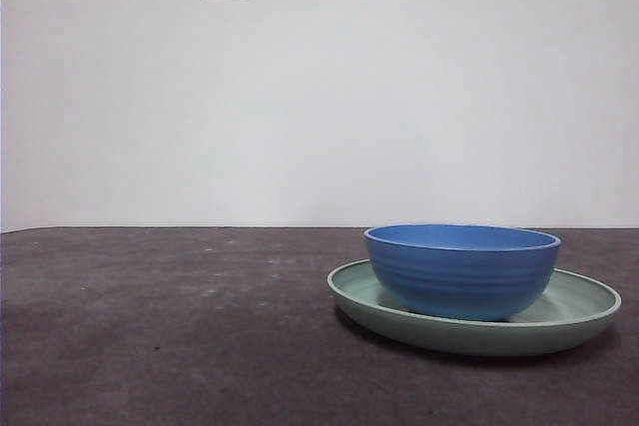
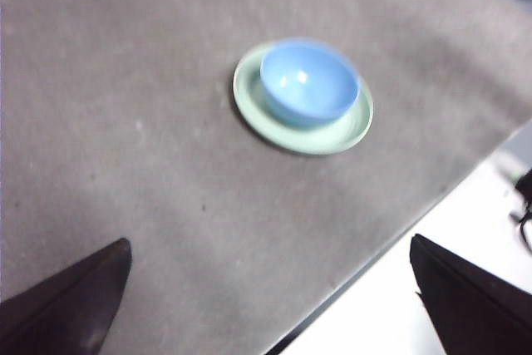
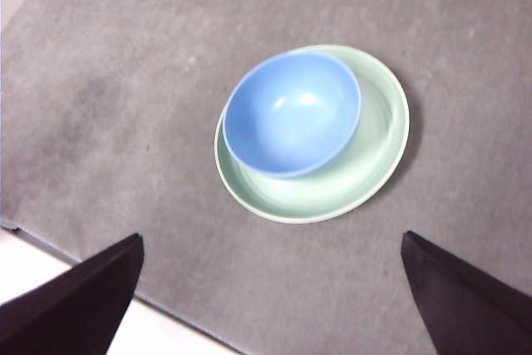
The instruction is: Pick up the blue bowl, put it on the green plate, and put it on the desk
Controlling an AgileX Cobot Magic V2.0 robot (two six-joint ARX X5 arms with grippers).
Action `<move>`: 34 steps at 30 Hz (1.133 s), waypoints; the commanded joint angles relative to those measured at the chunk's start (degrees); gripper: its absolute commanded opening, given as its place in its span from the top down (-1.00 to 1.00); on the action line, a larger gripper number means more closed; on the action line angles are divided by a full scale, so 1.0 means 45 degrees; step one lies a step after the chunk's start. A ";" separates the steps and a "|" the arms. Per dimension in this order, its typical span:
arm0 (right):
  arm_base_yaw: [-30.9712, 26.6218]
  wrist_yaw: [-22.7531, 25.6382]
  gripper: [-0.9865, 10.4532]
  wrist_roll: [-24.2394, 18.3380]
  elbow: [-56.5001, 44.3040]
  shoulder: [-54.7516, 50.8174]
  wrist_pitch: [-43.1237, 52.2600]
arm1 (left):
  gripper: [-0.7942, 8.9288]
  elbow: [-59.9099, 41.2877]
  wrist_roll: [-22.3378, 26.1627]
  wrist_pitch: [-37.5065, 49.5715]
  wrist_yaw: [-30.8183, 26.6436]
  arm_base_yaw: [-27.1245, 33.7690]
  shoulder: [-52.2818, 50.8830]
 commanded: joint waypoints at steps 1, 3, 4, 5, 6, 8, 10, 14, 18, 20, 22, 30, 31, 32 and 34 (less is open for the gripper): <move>-0.0005 0.0364 -0.04 -0.0053 0.0248 0.0121 -0.0165 | -0.44 0.0180 -0.0155 0.0097 0.0015 -0.0058 -0.0092; -0.0005 0.1005 -0.04 -0.0029 0.0248 0.0204 -0.0379 | -0.44 0.0180 -0.0146 0.0097 0.0015 -0.0058 -0.0170; -0.0005 0.1258 -0.04 0.0019 0.0248 0.0306 -0.0461 | -0.44 0.0180 -0.0146 0.0102 0.0015 -0.0058 -0.0170; -0.0005 0.1525 -0.04 0.0063 0.0248 0.0423 -0.0539 | -0.44 0.0180 -0.0146 0.0102 0.0015 -0.0058 -0.0165; -0.0005 0.1695 -0.04 0.0073 0.0248 0.0573 -0.0559 | -0.44 0.0180 -0.0102 0.0102 0.0015 -0.0058 -0.0165; -0.0005 0.1928 -0.04 0.0063 0.0243 0.0947 -0.0539 | -0.44 0.0180 -0.0053 0.0146 0.0015 -0.0058 -0.0155; -0.0005 0.1977 -0.04 0.0005 0.0243 0.1452 -0.0476 | -0.44 0.0180 -0.0053 0.0228 0.0015 -0.0058 -0.0155; -0.0005 0.1919 -0.04 -0.0146 0.0243 0.2875 0.0000 | -0.44 0.0180 -0.0053 0.0364 0.0015 -0.0058 -0.0155; 0.0000 0.1880 0.01 -0.0471 0.0248 0.4624 0.0607 | -0.44 0.0180 -0.0053 0.0471 0.0015 -0.0058 -0.0155; 0.0010 0.1880 0.02 -0.0631 0.0243 0.5537 0.0928 | -0.44 0.0180 -0.0058 0.0525 0.0015 -0.0058 -0.0155; 0.0010 0.1880 0.02 -0.0636 0.0243 0.6441 0.1384 | -0.44 0.0180 -0.0058 0.0525 0.0015 -0.0058 -0.0155; 0.0005 0.1889 0.11 -0.0641 0.0243 0.9593 0.3808 | -0.44 0.0180 -0.0058 0.0476 0.0015 -0.0058 -0.0155; 0.0005 0.1889 0.11 -0.0641 0.0243 0.9942 0.4085 | -0.44 0.0180 -0.0058 0.0476 0.0015 -0.0058 -0.0155; 0.0005 0.1894 0.11 -0.0636 0.0243 1.0234 0.4299 | -0.44 0.0180 -0.0058 0.0476 0.0015 -0.0058 -0.0155; 0.0005 0.1899 0.11 -0.0627 0.0243 1.0865 0.4668 | -0.44 0.0180 -0.0058 0.0461 0.0015 -0.0058 -0.0155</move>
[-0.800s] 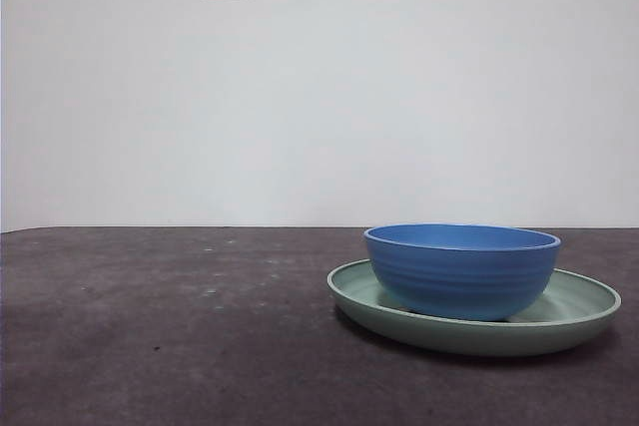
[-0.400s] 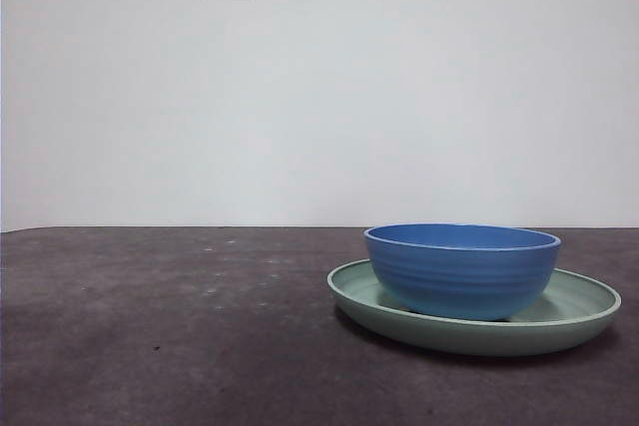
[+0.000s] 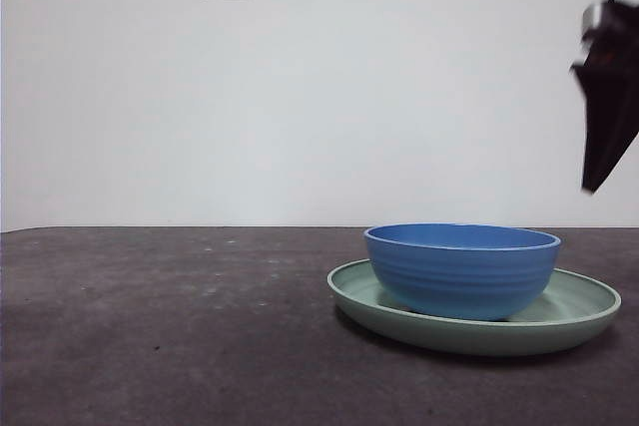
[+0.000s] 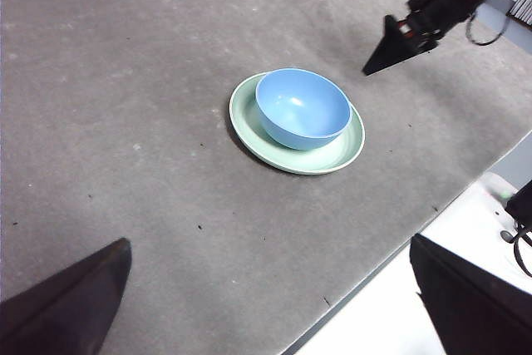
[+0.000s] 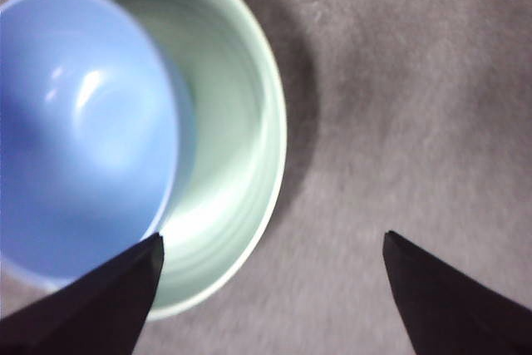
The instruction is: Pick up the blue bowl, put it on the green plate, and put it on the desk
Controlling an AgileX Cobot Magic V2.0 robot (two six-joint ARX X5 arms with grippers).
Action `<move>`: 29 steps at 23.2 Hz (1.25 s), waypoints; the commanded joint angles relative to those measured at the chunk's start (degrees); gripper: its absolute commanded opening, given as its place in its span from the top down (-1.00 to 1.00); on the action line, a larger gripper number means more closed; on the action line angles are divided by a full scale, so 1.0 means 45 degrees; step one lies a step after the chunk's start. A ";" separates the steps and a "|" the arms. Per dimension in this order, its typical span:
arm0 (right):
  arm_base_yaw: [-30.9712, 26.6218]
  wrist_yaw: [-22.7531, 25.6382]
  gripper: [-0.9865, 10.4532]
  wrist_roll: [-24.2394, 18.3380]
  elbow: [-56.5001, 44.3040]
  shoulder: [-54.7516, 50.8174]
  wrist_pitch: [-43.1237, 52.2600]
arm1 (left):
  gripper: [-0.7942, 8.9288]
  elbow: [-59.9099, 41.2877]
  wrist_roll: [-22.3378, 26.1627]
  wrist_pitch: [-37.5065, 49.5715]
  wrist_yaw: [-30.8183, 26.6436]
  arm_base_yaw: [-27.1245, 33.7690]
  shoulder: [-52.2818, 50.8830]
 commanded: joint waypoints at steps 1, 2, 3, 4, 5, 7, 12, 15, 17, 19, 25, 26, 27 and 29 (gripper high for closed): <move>0.0005 0.0005 0.11 -0.0189 0.0219 0.0996 0.0471 | -0.44 0.0185 0.0015 0.0117 0.0015 -0.0058 0.0000; 0.0005 0.0000 0.11 -0.0189 0.0219 0.1273 0.0612 | -0.44 0.0185 0.0015 0.0097 0.0015 -0.0058 0.0000; 0.0005 -0.0010 0.11 -0.0189 0.0219 0.1569 0.0758 | -0.44 0.0185 0.0015 0.0068 0.0015 -0.0058 0.0000; 0.0010 -0.0010 0.11 -0.0194 0.0219 0.1865 0.0903 | -0.44 0.0185 0.0015 0.0034 0.0015 -0.0058 0.0000; 0.0005 -0.0010 0.11 -0.0194 0.0219 0.2098 0.1025 | -0.44 0.0185 0.0015 0.0000 0.0015 -0.0058 0.0000; 0.0010 -0.0019 0.11 -0.0189 0.0219 0.2817 0.1491 | -0.44 0.0185 0.0015 -0.0087 0.0015 -0.0058 0.0000; 0.0024 -0.0894 0.12 -0.0180 0.0219 0.3672 0.2409 | -0.44 0.0185 0.0010 -0.0092 0.0015 -0.0058 0.0000; 0.0189 -0.1093 0.30 -0.0044 0.0219 0.3691 0.2807 | -0.44 0.0185 0.0019 -0.0087 0.0015 -0.0058 0.0000; 0.0359 -0.0981 0.31 0.0019 0.0219 0.3696 0.2871 | -0.44 0.0185 0.0019 -0.0087 0.0015 -0.0058 0.0000; 0.0549 -0.0971 0.37 0.0019 0.0219 0.3716 0.2871 | -0.44 0.0185 0.0019 -0.0078 0.0015 -0.0058 0.0000; 0.0855 -0.0588 0.58 0.0359 0.0219 0.3784 0.2909 | -0.44 0.0185 0.0015 -0.0078 0.0015 -0.0058 0.0000; 0.0855 -0.0593 0.58 0.0389 0.0219 0.3784 0.2909 | -0.44 0.0185 0.0015 -0.0078 0.0015 -0.0058 0.0000; 0.0855 -0.0607 0.63 0.0408 0.0219 0.3784 0.2890 | -0.44 0.0185 0.0015 -0.0078 0.0015 -0.0058 0.0000; 0.0855 -0.0588 0.79 0.0403 0.0219 0.3784 0.2788 | -0.44 0.0185 0.0010 -0.0078 0.0015 -0.0058 0.0000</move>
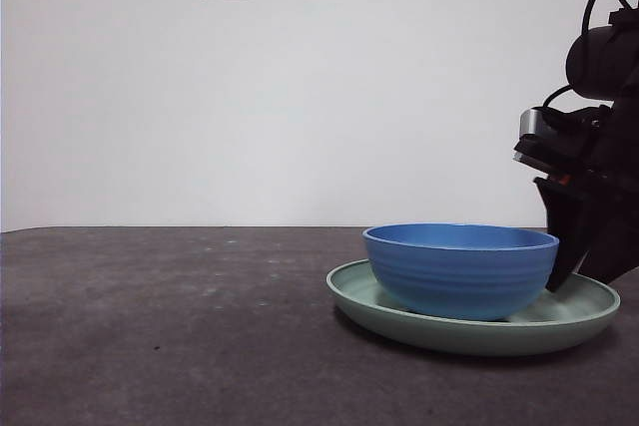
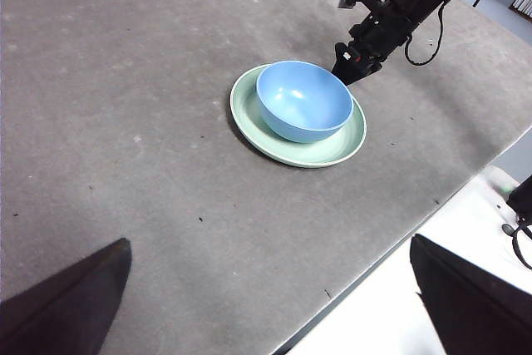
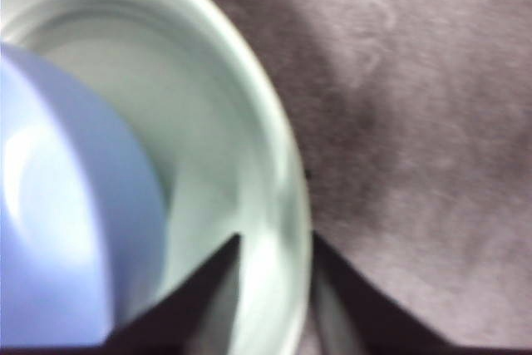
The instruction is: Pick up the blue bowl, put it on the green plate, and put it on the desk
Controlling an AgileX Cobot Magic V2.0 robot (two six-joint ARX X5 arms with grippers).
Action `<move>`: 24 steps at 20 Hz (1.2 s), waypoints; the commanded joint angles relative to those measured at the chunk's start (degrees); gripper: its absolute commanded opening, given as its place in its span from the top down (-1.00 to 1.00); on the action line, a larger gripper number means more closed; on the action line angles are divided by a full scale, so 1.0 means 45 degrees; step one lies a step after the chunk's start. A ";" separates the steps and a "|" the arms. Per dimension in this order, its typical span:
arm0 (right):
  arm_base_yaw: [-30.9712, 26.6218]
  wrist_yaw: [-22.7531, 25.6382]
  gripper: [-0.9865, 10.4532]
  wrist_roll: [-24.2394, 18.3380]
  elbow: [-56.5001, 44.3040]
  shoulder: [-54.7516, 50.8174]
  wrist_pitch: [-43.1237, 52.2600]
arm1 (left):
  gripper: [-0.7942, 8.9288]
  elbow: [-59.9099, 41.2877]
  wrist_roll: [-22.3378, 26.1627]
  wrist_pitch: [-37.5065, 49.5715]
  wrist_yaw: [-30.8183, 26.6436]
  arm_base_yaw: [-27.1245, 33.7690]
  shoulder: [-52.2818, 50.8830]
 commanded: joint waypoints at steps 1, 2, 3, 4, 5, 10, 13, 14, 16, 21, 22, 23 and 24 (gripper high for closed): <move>0.0063 -0.0015 0.80 0.0151 0.0219 0.0296 -0.0029 | -0.44 0.0185 0.0010 0.0136 0.0015 -0.0058 0.0000; 0.0063 -0.0010 0.80 0.0223 0.0219 0.0296 -0.0053 | -0.44 0.0185 0.0010 0.0136 0.0015 -0.0058 0.0000; 0.0063 -0.0005 0.80 0.0301 0.0219 0.0296 -0.0092 | -0.44 0.0185 0.0010 0.0136 0.0015 -0.0058 0.0000; 0.0063 -0.0005 0.80 0.0384 0.0219 0.0296 -0.0131 | -0.44 0.0185 0.0010 0.0136 0.0015 -0.0058 0.0000; 0.0063 -0.0010 0.80 0.0466 0.0219 0.0296 -0.0131 | -0.44 0.0185 0.0010 0.0136 0.0015 -0.0058 0.0000; 0.0039 -0.0573 0.80 0.1156 0.0525 0.0282 -0.0355 | -0.44 0.0185 0.0010 0.0136 0.0015 -0.0058 0.0000; 0.0189 -0.0607 0.80 0.1481 0.1355 0.0272 -0.0962 | -0.44 0.0185 0.0010 0.0136 0.0015 -0.0058 0.0000; 0.0296 -0.0607 0.80 0.1491 0.1705 0.0272 -0.1263 | -0.44 0.0185 0.0010 0.0136 0.0015 -0.0058 0.0000; 0.0631 -0.0607 0.80 0.1564 0.2380 0.0272 -0.1729 | -0.44 0.0185 0.0015 0.0141 0.0015 -0.0058 0.0000; 0.1661 -0.0991 0.80 0.2545 0.2890 0.0282 -0.1282 | -0.44 0.0185 0.0024 0.0223 0.0015 -0.0058 0.0000; 0.1919 -0.0971 0.80 0.2739 0.2890 0.0296 -0.1166 | -0.44 0.0185 0.0039 0.0238 0.0015 -0.0058 0.0000; 0.2161 -0.0952 0.80 0.2759 0.2890 0.0301 -0.1117 | -0.44 0.0185 0.0083 0.0238 0.0019 -0.0058 0.0000; 0.2463 -0.0724 0.80 0.2832 0.2890 0.0301 -0.1030 | -0.44 0.0185 0.0121 0.0238 0.0015 -0.0058 0.0000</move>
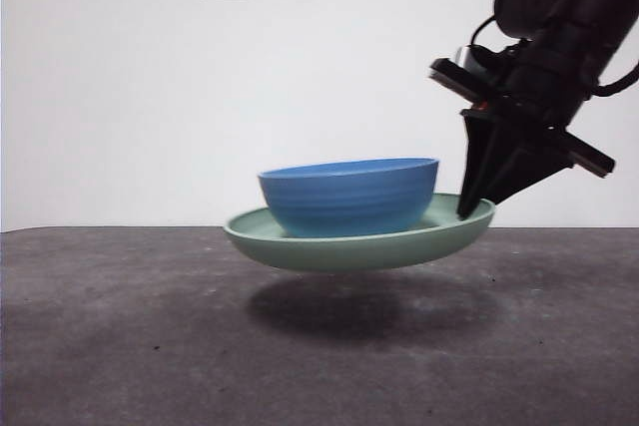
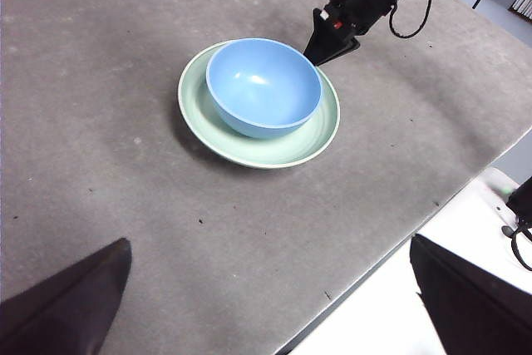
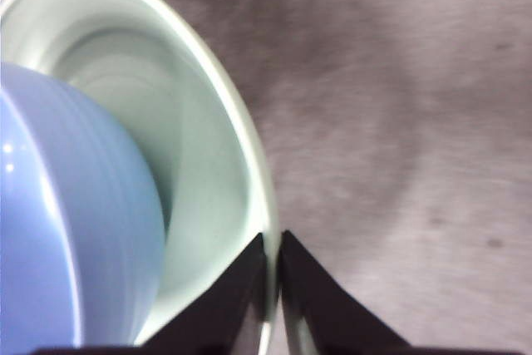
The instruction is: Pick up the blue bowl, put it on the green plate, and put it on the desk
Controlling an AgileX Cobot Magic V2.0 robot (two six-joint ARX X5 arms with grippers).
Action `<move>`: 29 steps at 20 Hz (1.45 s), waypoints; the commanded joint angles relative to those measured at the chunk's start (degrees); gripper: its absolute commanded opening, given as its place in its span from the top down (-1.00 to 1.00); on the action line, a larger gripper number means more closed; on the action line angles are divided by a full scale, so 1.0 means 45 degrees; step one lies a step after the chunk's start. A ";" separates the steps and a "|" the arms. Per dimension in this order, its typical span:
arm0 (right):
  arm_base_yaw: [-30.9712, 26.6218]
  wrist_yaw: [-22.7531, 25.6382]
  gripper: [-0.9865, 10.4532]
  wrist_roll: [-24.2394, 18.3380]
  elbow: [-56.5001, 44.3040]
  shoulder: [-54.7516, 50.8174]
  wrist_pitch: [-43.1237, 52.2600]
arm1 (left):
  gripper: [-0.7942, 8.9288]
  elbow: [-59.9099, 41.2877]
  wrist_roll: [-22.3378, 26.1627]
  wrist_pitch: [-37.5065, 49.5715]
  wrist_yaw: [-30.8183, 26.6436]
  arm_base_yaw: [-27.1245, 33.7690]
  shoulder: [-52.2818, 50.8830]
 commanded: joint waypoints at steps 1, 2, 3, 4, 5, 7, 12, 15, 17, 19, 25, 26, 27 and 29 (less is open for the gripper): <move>0.0622 0.0194 0.80 0.0510 0.0248 0.0267 0.0345 | -0.44 0.0185 0.0136 0.0180 0.0015 -0.0058 0.0000; 0.0860 0.0194 0.80 0.0661 0.0248 0.0350 0.0520 | -0.44 0.0185 0.0160 0.0185 0.0015 -0.0058 0.0000; 0.1073 0.0189 0.80 0.0806 0.0248 0.0486 0.0670 | -0.44 0.0185 0.0165 0.0189 0.0015 -0.0058 0.0000; 0.1277 0.0185 0.80 0.0942 0.0248 0.0690 0.0801 | -0.44 0.0185 0.0199 0.0199 0.0015 -0.0058 0.0000; 0.1447 0.0194 0.80 0.0967 0.0248 0.0913 0.0894 | -0.44 0.0185 0.0199 0.0194 0.0015 -0.0058 0.0000; 0.1753 0.0340 0.80 0.0976 0.0248 0.1418 0.1098 | -0.44 0.0185 0.0199 0.0175 0.0015 -0.0058 0.0000; 0.2021 0.0282 0.80 0.0976 0.0248 0.2380 0.1540 | -0.44 0.0185 0.0189 0.0136 0.0015 -0.0058 0.0000; 0.2021 0.0282 0.80 0.0928 0.0248 0.2477 0.1549 | -0.44 0.0185 0.0194 0.0117 0.0015 -0.0058 0.0000; 0.2021 0.0287 0.80 0.0923 0.0248 0.2472 0.1540 | -0.44 0.0185 0.0189 0.0117 0.0015 -0.0058 0.0000; 0.2021 0.0330 0.75 0.0801 0.0248 0.2448 0.1559 | -0.44 0.0185 0.0194 0.0107 0.0015 -0.0058 0.0000; 0.1583 0.0811 0.28 0.0238 0.1234 0.1841 0.0529 | -0.44 0.0185 0.0189 0.0083 0.0015 -0.0058 0.0000; 0.1496 0.1205 0.24 -0.0015 0.1642 0.1671 -0.0019 | -0.44 0.0185 0.0189 0.0083 0.0015 -0.0058 0.0000; 0.1462 0.1593 0.18 -0.0248 0.2069 0.1457 -0.0636 | -0.44 0.0185 0.0189 0.0083 0.0015 -0.0058 0.0000; 0.1418 0.2152 -0.04 -0.0743 0.2856 0.0918 -0.1831 | -0.44 0.0185 0.0189 0.0083 0.0015 -0.0058 0.0000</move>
